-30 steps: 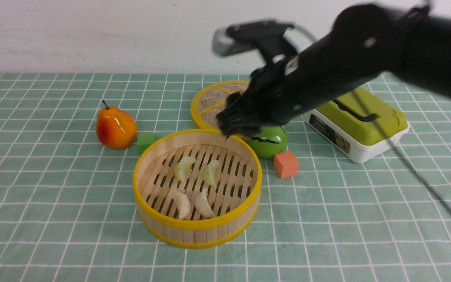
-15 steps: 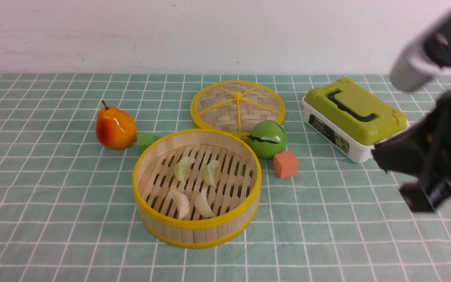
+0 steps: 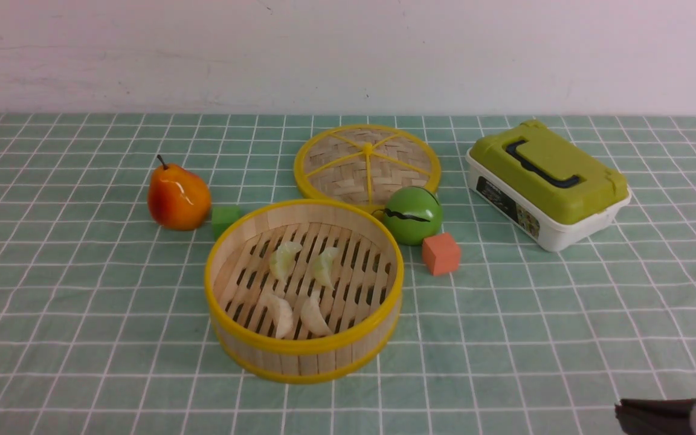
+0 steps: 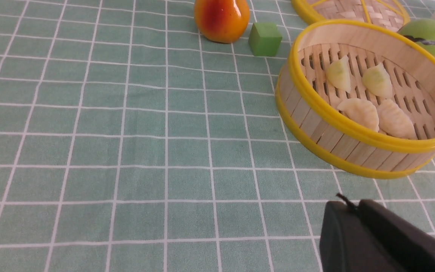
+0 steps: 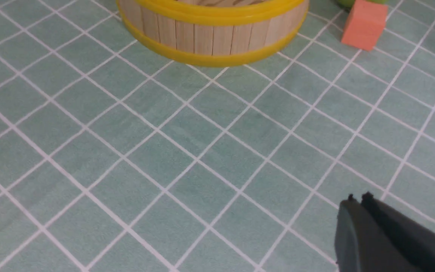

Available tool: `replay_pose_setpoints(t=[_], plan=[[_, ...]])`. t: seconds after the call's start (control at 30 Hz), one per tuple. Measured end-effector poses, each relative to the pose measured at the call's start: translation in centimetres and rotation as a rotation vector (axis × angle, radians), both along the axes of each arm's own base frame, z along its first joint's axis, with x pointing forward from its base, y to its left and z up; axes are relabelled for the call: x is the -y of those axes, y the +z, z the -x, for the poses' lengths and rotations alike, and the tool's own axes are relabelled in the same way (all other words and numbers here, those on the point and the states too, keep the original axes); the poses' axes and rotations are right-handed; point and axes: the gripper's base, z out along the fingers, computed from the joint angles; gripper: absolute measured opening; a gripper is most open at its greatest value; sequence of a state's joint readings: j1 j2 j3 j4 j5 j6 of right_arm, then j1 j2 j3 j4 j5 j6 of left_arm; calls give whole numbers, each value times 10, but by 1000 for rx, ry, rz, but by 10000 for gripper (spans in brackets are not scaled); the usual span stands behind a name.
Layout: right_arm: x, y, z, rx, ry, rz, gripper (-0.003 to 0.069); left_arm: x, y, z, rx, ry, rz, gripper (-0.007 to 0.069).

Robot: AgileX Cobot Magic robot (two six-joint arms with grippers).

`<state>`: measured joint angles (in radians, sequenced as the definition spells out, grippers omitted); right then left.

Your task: Put the dumplings into the steamer on the table with the blue tablecloth.

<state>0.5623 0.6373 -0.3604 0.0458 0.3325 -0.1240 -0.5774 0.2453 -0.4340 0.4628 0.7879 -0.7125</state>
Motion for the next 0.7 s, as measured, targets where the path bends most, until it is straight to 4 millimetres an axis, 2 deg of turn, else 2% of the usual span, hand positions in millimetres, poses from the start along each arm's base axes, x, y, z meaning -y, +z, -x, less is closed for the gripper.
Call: replay_pose_setpoints(t=[0.17,0.27,0.33,0.47,0.7], plan=[[24,20,20,226,-36,50,-2,0,0,0,0,0,0,39],[37,24,32,328,-83,56,-6,0,0,0,-1,0,0,39],[44,18,39,384,-130,42,-6,0,0,0,-1,0,0,39],[59,-10,53,448,-302,-115,-8,0,0,0,-1,0,0,46],[68,-61,49,333,-613,-326,-7,0,0,0,-1,0,0,55]])
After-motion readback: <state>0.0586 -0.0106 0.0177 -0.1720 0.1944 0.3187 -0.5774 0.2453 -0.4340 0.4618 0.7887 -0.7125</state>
